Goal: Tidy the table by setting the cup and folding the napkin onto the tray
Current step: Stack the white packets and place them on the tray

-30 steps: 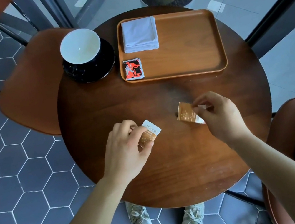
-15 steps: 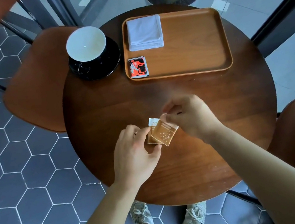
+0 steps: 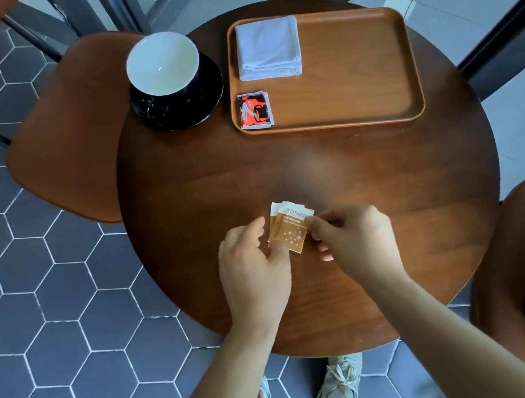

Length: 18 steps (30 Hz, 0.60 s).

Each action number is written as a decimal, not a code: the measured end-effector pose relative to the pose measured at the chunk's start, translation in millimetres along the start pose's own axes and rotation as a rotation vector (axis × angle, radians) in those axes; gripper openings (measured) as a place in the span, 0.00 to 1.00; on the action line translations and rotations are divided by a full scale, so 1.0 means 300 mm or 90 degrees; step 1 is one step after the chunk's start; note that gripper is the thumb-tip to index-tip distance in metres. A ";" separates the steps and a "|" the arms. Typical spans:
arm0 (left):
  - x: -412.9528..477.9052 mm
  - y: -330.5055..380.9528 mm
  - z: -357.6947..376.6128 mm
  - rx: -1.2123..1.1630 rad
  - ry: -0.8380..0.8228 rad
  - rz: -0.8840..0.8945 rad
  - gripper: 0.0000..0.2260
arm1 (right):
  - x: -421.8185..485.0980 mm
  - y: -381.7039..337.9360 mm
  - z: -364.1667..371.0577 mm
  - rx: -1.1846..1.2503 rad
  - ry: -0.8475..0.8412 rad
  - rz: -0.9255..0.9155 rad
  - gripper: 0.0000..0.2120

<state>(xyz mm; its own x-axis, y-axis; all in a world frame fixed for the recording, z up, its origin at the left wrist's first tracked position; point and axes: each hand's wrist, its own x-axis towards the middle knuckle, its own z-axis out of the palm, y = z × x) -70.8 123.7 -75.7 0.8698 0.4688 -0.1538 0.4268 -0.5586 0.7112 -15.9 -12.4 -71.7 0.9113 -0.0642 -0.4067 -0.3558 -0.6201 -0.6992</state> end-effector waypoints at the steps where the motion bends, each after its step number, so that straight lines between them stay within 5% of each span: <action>1: 0.001 0.014 0.002 -0.025 -0.001 -0.013 0.16 | -0.006 -0.008 0.014 0.000 0.004 -0.002 0.06; 9: 0.022 0.049 -0.002 -0.190 -0.012 -0.191 0.16 | 0.002 -0.050 0.047 -0.065 0.018 -0.019 0.05; 18: 0.036 0.049 0.004 -0.230 -0.006 -0.236 0.15 | 0.008 -0.038 0.056 0.036 -0.006 0.043 0.07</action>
<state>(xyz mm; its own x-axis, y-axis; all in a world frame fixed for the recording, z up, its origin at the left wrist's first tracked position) -54.9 119.8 -67.7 0.6792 0.5834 -0.4453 0.5956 -0.0836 0.7990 -13.3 7.7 -74.5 0.8830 -0.0971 -0.4592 -0.4276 -0.5699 -0.7017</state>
